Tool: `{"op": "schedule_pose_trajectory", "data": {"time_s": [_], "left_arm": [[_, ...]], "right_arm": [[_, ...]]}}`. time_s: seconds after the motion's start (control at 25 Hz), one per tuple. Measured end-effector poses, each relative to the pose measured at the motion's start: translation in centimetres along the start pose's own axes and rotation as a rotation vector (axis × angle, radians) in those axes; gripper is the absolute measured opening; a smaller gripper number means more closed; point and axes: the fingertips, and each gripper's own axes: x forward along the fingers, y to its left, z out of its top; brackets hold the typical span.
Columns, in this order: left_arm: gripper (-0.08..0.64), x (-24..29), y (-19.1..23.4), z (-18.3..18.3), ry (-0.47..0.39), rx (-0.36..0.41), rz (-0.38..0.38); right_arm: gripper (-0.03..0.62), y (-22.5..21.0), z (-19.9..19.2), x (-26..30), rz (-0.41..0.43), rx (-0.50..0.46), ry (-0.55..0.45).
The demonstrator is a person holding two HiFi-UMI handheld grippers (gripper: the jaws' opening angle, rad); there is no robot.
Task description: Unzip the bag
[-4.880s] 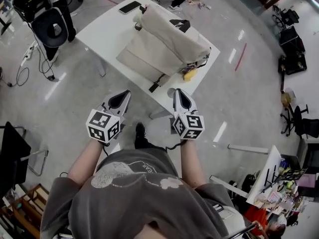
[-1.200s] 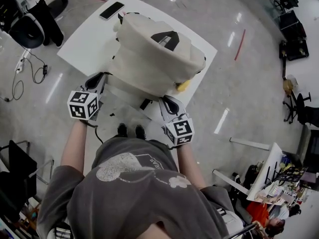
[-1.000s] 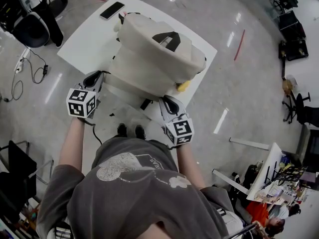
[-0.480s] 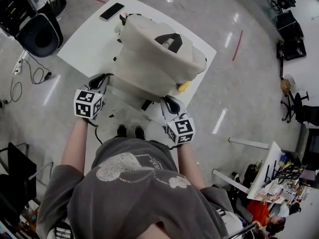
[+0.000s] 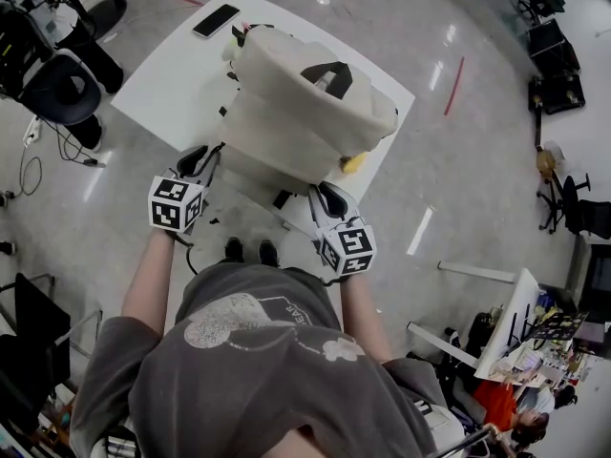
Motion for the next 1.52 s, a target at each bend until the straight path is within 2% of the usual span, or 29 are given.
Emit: {"op": "schedule_pose_trajectory", "data": {"time_s": [0.24, 0.36, 0.68, 0.92, 1.12, 1.28, 1.52], "left_arm": [[0.126, -0.7, -0.2, 0.5, -0.017, 0.008, -0.008], [0.132, -1.4, -0.5, 0.8, -0.031, 0.004, -0.021], [0.109, -3.5, -0.1, 2.1, -0.115, -0.034, -0.062], [0.064, -3.9, -0.1, 1.8, -0.132, -0.027, -0.098], [0.018, -5.4, -0.9, 1.8, -0.141, -0.041, -0.100], [0.012, -6.8, -2.0, 1.0, -0.135, -0.052, -0.074], [0.009, -9.6, -5.9, 0.2, -0.149, -0.076, -0.022]], "right_arm": [[0.126, -0.3, 1.0, -0.7, -0.024, 0.033, -0.040], [0.127, -0.3, 1.4, -1.4, -0.052, 0.029, -0.055], [0.069, -1.8, 3.0, -3.7, -0.231, 0.069, -0.153], [0.000, -1.0, 3.0, -4.7, -0.299, 0.064, -0.181], [0.000, -0.1, 3.0, -4.6, -0.278, 0.061, -0.184], [0.000, 0.0, 3.4, -5.0, -0.245, 0.073, -0.207], [0.000, 0.7, 3.1, -8.4, -0.169, 0.055, -0.218]]}}
